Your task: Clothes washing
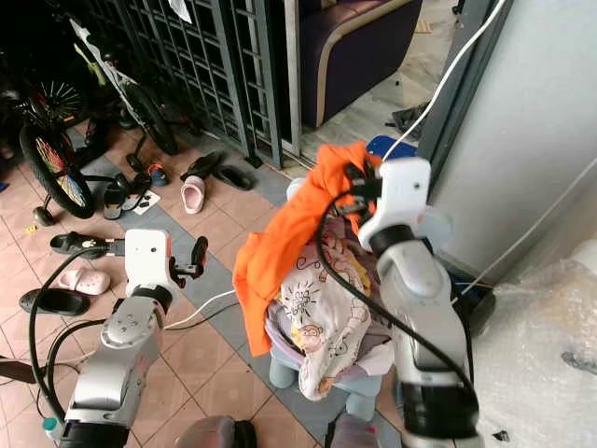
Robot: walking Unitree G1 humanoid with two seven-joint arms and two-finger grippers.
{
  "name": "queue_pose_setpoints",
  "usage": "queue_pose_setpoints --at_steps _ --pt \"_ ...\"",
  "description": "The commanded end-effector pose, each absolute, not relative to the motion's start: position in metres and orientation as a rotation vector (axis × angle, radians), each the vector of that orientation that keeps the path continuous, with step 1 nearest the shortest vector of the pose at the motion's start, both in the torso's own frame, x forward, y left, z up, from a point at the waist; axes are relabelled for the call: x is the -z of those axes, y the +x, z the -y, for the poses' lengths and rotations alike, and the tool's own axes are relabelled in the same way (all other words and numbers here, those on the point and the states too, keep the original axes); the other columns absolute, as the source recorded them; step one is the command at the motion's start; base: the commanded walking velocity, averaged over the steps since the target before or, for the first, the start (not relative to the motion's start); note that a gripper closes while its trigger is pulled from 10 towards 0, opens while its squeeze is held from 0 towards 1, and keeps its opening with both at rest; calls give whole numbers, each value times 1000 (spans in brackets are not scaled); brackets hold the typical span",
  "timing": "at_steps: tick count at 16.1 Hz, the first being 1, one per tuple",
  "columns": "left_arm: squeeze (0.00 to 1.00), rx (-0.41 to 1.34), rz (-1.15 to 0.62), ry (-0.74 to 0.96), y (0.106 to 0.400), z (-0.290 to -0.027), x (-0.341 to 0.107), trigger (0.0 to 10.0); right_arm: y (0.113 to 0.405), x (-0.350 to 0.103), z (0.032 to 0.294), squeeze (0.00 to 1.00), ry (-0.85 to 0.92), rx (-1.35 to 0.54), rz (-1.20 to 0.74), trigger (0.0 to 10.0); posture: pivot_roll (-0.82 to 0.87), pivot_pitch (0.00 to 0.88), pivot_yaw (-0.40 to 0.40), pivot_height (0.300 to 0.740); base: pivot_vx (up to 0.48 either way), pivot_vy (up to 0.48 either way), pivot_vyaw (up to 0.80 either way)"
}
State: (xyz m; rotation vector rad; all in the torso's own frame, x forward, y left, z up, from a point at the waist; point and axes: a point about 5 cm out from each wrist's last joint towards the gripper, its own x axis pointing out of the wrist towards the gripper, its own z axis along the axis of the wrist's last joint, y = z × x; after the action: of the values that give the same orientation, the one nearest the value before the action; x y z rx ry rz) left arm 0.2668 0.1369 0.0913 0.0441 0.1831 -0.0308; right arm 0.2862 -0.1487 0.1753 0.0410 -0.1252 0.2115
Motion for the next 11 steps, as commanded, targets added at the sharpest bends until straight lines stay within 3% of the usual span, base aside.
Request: queue_pose_setpoints --at_steps 1,7,11 --pt "0 35 -180 61 268 -138 -91 10000 284 -183 149 0 51 -198 152 10000 -60 5 89 740 0 0 0" --pt "0 45 -181 63 269 -136 -91 10000 284 -176 149 0 39 -185 130 10000 -61 1 93 740 -213 0 -770" --pt "0 41 -183 67 270 -136 -91 10000 284 -174 148 0 37 -178 127 10000 -59 1 92 740 -257 0 -250"
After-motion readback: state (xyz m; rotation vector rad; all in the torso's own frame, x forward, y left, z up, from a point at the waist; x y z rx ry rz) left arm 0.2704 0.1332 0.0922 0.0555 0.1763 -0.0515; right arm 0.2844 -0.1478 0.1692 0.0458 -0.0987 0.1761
